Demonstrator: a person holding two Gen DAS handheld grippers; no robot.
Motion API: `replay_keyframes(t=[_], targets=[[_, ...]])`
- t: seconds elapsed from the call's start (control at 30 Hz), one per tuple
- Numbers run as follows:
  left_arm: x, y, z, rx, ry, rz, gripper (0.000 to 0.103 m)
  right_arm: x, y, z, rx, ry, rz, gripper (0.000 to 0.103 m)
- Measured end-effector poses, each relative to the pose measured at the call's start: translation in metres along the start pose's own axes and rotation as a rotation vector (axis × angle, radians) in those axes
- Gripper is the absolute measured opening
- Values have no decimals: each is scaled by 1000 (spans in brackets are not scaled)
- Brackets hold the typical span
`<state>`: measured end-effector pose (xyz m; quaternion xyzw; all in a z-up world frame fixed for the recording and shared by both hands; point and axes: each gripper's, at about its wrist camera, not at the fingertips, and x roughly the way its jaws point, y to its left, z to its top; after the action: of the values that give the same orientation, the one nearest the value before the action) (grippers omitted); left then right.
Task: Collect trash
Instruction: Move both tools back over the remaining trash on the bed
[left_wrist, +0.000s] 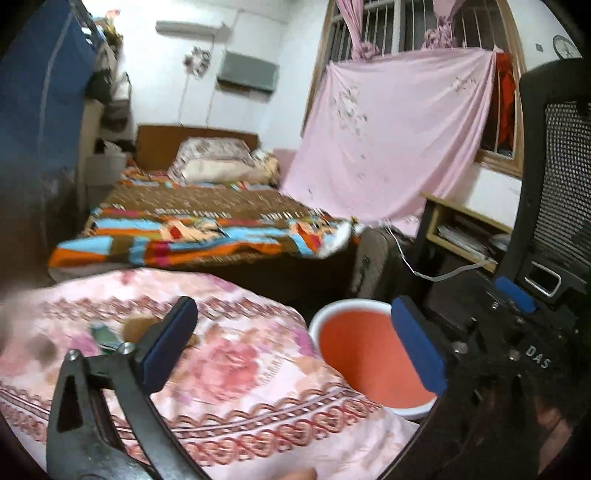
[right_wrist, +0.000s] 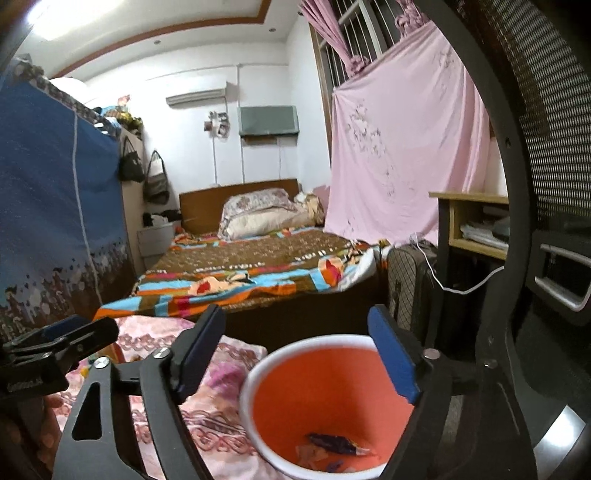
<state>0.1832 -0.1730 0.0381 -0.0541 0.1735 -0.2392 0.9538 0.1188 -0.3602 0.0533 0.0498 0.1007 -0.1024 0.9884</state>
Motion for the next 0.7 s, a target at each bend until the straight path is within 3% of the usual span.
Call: replay_keyframes(t=[0.07,0.13,0.7], targets=[[-11,8,1,-9,-49,22,92,-3,5,2,-1,-19,17,98],[-17,14,2,-17,-72,45,92,-6,10,4,-2,-40,34,103],[-74,69,-5,2,-189,202,92,-22,71,2,-31,-89,120,103]])
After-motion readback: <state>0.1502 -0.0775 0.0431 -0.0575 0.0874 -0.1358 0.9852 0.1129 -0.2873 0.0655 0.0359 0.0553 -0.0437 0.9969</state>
